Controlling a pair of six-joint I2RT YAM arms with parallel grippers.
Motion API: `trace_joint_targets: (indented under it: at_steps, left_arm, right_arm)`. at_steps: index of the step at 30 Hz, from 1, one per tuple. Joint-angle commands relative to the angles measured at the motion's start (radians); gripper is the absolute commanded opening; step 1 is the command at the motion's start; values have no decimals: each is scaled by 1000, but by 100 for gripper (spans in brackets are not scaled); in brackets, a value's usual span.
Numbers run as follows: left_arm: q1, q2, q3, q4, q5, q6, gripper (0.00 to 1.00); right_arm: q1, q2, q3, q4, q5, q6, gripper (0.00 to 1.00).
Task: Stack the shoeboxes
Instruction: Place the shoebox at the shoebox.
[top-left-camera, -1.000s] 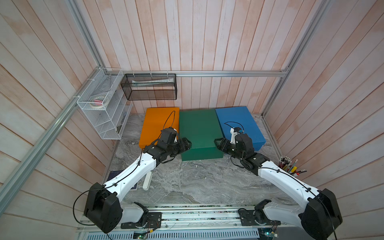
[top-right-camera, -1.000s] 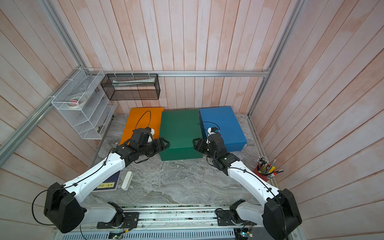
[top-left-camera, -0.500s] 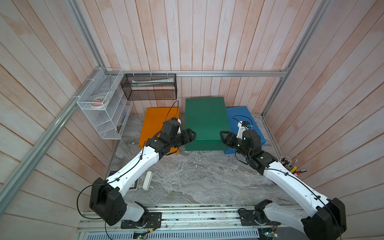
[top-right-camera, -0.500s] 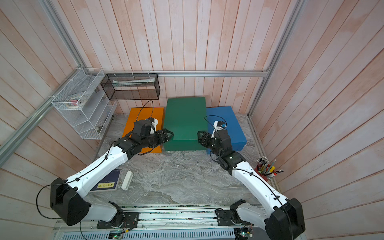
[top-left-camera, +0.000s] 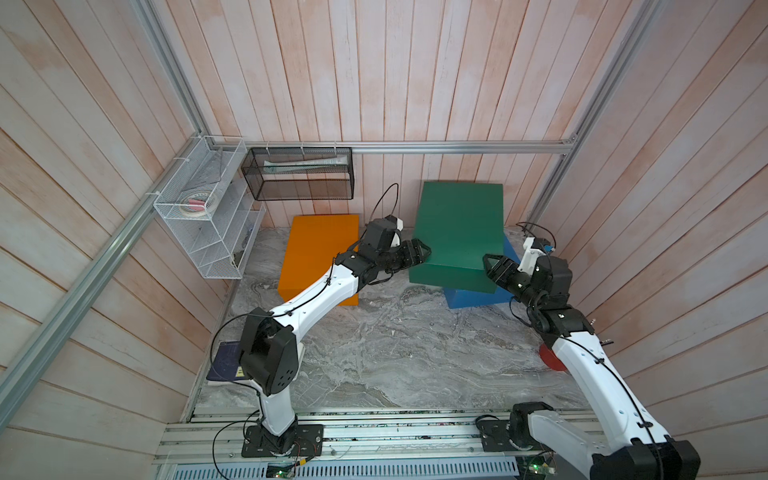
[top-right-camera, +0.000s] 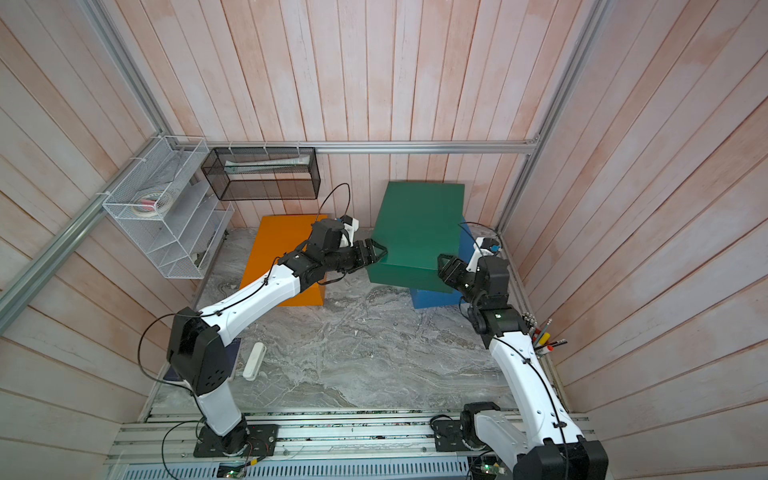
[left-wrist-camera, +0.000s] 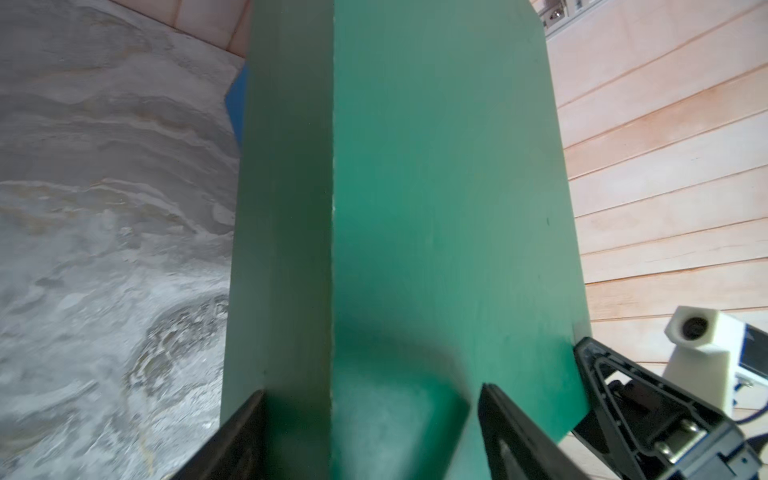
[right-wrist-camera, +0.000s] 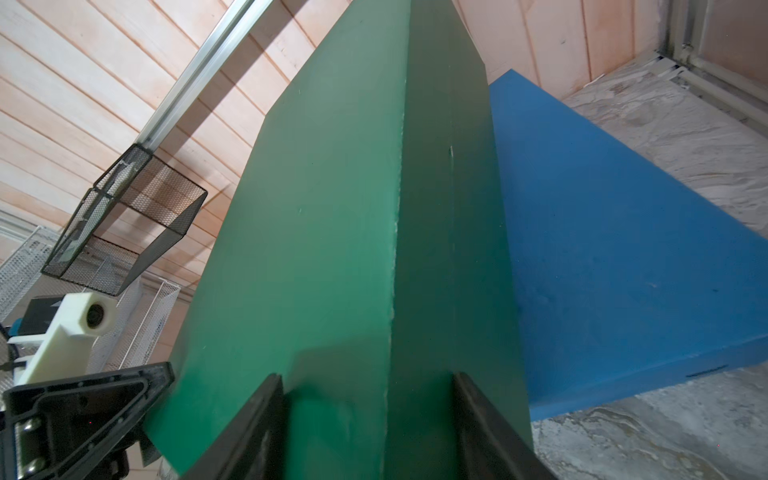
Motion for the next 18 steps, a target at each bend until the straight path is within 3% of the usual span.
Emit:
trace_joint_targets:
  at_steps: [1,9,13,18]
  left_arm:
    - [-66,54,140,175,146,-5,81]
    - [-79,227,312,143,159,-25,81]
    - [-80,264,338,143,176,-40,80]
    - [-81,264,324,149,180,-42,80]
  right_arm:
    - [-41,27,-11,-58,-251,-94,63]
    - [-228,124,-61,36,-434,-90,66]
    - [-253,166,-40,34,-478,-112,69]
    - [-256,168,-30,30,-466,-111,82]
